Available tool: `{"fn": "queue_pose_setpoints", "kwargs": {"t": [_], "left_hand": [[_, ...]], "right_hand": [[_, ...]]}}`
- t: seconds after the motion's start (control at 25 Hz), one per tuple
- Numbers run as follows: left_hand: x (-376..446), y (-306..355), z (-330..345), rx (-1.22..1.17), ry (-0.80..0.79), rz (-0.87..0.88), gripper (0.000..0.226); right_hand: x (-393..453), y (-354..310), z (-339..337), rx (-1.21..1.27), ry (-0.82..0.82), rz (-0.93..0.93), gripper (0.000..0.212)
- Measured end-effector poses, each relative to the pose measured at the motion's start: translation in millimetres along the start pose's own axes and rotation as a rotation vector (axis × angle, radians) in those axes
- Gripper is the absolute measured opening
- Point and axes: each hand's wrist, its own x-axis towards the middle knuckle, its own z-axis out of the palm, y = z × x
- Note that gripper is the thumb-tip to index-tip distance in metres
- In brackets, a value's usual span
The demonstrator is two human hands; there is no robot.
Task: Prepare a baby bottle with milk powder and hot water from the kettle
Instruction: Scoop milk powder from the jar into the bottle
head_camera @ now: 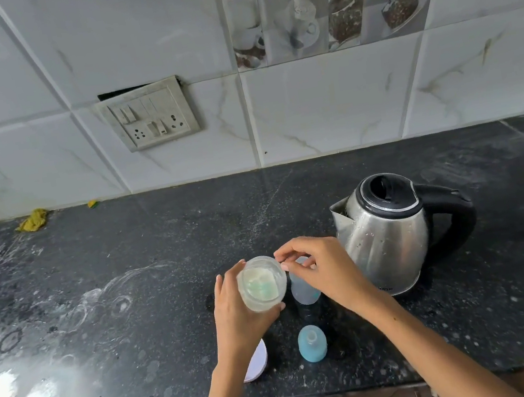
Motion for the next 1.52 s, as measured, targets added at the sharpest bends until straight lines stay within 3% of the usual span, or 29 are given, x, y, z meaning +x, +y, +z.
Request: {"fn": "queue_pose_setpoints", "kwargs": {"t": [0.2, 0.44, 0.8, 1.04, 1.24, 1.52], "left_hand": [[3, 7, -10, 0.019, -0.082, 0.190, 0.081], [1, 19, -12, -0.059, -0.093, 0.210, 0.074], [-1, 14, -17, -0.060, -0.120, 0.234, 0.074], [-4, 11, -20, -0.085, -0.145, 0.194, 0.079], [-9, 7, -22, -0.149, -0.127, 0.125, 0.085], [-12, -2, -28, -0.098, -0.081, 0.104, 0.088]], "right_hand": [[5, -28, 2, -0.222, -0.232, -0.054, 0.023], [18, -37, 27, -0.451, -0.490, 0.085, 0.029], [19, -50, 32, -0.496, -0.530, 0.113, 0.027], [16, -48, 23, -0.388, -0.545, 0.104, 0.020], [12, -48, 17, -0.386, -0.532, 0.041, 0.031], [7, -58, 1, -0.401, -0.490, 0.008, 0.016]]}}
